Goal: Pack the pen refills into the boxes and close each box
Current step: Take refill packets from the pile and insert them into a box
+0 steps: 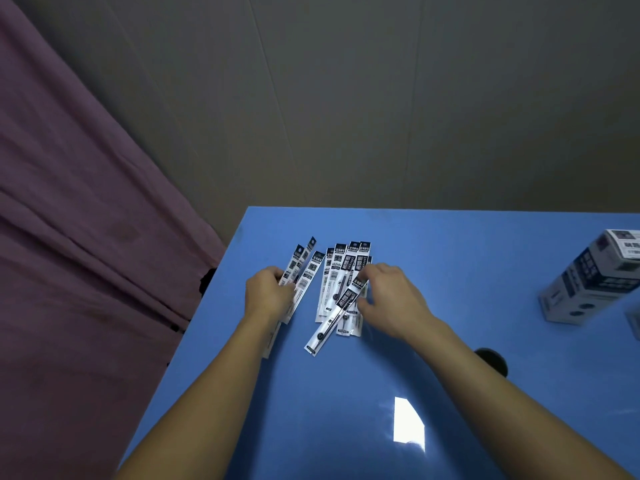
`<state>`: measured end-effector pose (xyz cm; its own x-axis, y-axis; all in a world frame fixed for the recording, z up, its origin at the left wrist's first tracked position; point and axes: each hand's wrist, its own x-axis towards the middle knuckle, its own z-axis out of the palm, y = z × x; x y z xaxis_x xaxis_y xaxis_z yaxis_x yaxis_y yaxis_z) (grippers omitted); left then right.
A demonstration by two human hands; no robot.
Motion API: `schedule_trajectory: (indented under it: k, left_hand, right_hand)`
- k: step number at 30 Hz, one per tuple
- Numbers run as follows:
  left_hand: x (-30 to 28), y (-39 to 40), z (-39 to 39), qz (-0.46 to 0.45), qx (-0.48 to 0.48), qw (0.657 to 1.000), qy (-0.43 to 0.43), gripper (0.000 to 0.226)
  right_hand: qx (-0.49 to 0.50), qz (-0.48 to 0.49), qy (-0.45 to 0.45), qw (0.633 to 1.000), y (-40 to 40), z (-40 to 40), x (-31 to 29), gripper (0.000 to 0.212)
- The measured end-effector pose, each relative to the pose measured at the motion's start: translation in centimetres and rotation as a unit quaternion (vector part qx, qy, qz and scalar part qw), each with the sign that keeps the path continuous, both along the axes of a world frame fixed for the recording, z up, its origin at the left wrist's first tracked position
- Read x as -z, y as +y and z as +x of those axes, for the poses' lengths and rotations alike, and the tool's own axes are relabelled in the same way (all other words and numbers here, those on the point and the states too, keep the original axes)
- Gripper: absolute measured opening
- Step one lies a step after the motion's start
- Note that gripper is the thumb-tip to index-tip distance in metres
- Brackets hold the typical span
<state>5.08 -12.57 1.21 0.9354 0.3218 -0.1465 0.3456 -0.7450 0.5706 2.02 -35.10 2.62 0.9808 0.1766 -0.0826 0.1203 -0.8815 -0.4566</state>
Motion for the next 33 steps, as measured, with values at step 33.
schedule_trajectory:
  k: [33]
  left_hand:
    - [-5.1, -1.9, -10.9, -0.111, 0.181, 0.976, -0.058, 0.025]
  right_hand:
    - [0.141, -0.110, 0.046, 0.983, 1.6, -14.1, -2.8, 0.043]
